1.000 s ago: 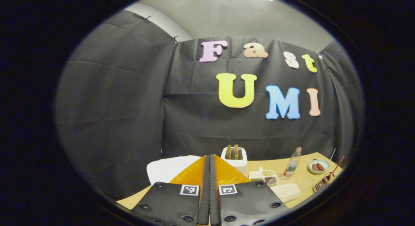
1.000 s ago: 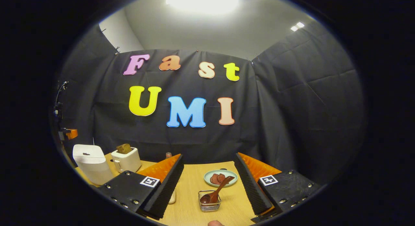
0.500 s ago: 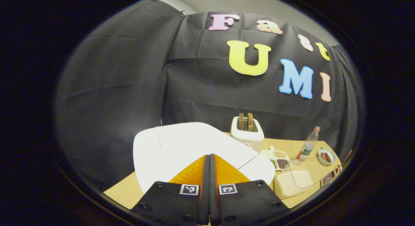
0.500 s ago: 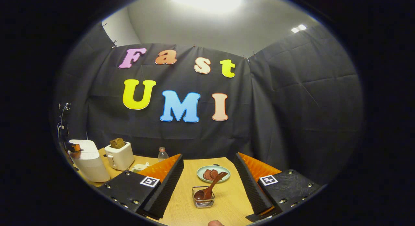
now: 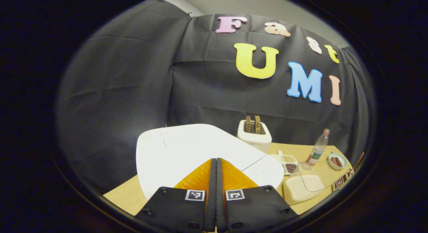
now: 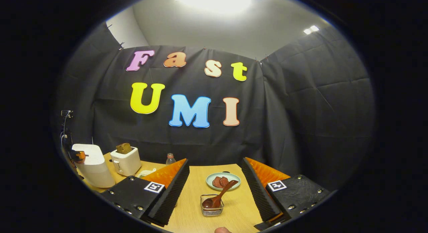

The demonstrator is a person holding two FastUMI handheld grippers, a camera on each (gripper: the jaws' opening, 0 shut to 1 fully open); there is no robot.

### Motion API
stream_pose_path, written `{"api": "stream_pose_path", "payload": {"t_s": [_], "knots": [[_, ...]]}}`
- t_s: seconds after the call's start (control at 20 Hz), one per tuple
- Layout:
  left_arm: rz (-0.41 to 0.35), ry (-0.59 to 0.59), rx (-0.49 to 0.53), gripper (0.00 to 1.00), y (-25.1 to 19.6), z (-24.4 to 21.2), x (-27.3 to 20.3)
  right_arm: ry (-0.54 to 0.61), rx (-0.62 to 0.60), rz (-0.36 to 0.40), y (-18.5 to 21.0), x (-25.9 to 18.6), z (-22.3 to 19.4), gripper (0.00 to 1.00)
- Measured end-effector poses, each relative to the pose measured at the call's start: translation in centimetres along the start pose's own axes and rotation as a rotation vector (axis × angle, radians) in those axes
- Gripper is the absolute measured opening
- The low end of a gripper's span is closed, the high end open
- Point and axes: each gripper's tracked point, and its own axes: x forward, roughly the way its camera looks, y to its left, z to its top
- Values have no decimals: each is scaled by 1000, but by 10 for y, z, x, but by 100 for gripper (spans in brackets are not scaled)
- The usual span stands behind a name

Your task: Close the left gripper, press the button to open the rice cooker; take a wooden spoon from the chopstick holder with the right hand, scoop a spoonful of rice and pour it into the rice cooker, then put the wooden spoon back into the chopstick holder.

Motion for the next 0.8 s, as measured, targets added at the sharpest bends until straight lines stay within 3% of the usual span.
{"api": "stream_pose_path", "payload": {"t_s": [0.35,0.5,0.65,0.8], "knots": [[53,-25,-35,8,2,20,-21,0,26,34,-13,7,-4,96],[88,-89,10,8,6,56,-32,3,36,54,-23,12,-7,96],[121,-153,-22,9,7,81,-51,16,96,86,-27,23,-9,96],[124,-164,-45,9,-7,74,-77,16,115,104,-35,38,-12,96]]}}
